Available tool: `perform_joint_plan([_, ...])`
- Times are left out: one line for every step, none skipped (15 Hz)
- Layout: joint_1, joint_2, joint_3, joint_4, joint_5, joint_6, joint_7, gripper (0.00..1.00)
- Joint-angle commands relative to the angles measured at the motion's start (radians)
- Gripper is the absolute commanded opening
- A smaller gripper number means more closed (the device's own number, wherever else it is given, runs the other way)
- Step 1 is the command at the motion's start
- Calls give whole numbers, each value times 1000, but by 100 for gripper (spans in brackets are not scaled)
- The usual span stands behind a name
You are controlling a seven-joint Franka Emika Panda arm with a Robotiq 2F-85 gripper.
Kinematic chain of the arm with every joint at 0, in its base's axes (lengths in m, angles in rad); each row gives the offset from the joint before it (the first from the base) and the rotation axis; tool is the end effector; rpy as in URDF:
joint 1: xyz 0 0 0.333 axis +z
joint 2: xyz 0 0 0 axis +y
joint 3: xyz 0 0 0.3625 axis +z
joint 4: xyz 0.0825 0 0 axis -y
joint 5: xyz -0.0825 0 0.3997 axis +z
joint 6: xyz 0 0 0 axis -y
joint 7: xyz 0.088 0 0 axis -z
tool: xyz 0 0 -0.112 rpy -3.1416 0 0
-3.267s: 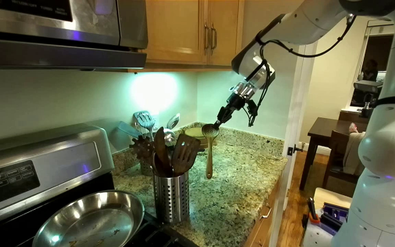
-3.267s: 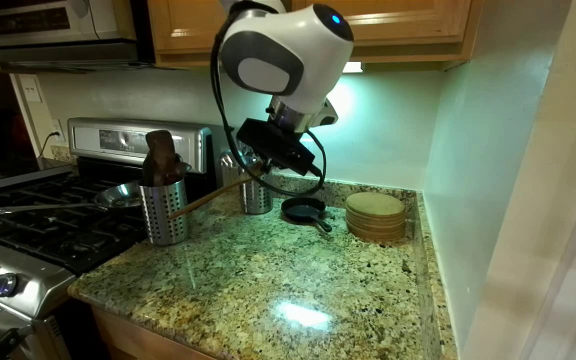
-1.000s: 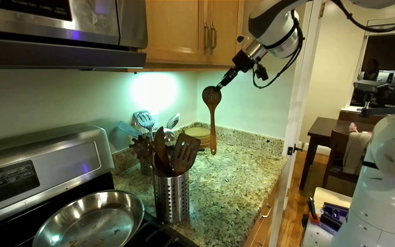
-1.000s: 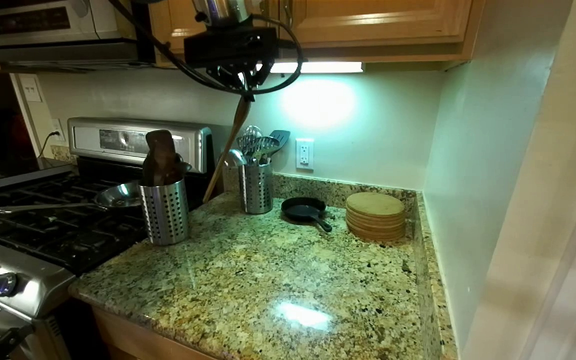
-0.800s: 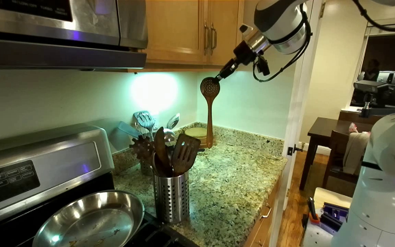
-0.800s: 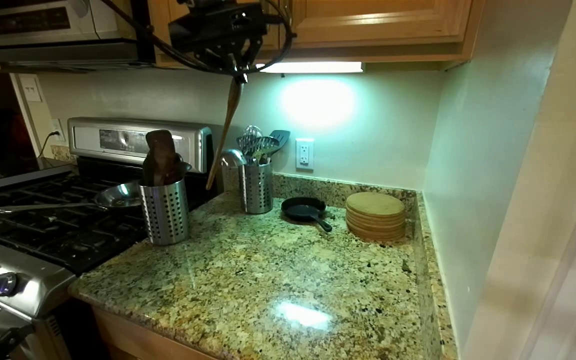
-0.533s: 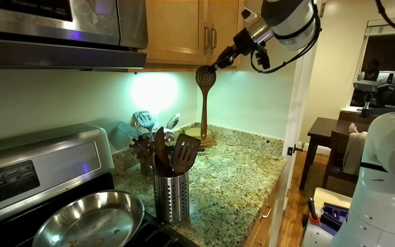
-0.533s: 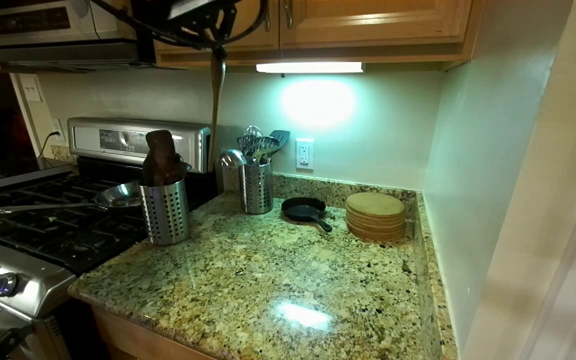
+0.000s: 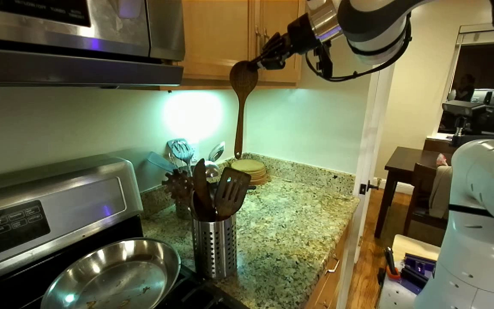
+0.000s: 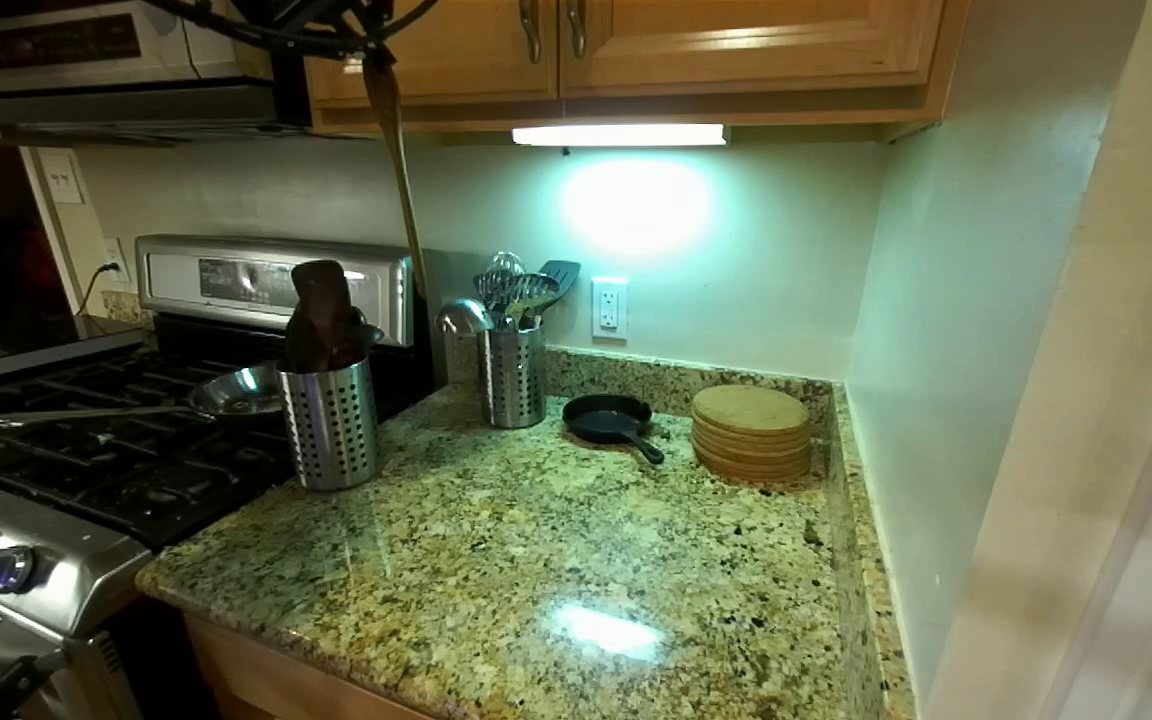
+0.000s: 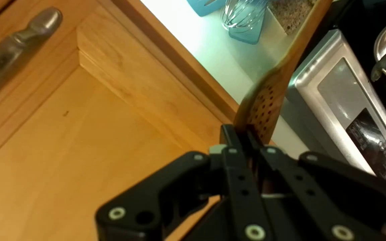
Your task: Pick up the wooden spoon from the counter and put it in the metal container
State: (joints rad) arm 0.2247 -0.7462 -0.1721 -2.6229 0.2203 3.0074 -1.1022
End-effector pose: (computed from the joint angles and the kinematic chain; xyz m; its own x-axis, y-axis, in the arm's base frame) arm 0.3644 -0.0160 0.6371 0.1827 0.7212 0.6682 0.4167 -0.6724 0.6118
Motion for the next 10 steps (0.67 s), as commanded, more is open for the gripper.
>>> perform_joint_plan([58,-48,-31,-30,-91,7,74,5])
perform_joint_plan([82,-61,-42,-33,-102,-12,83,5])
perform_joint_plan([104,-70,-53,-35,-109,-23,89,5])
perform_joint_plan([144,-89,-73,-43,-108,-31,88,5])
perform_joint_plan([170,-99,-84,-50,-110,-29,91,5])
perform_joint_plan([208,-112,-97,-56,-107,-31,89,5])
perform_joint_plan([235,-121,-107,-60,-106,-36,90,5])
perform_joint_plan([263,-124,-113,-59,-102,-51,97,5])
perform_joint_plan([289,-131,-122,-62,-100,-60,97,5])
perform_joint_plan([315,-136,-132,-68,-96,-68,95,5])
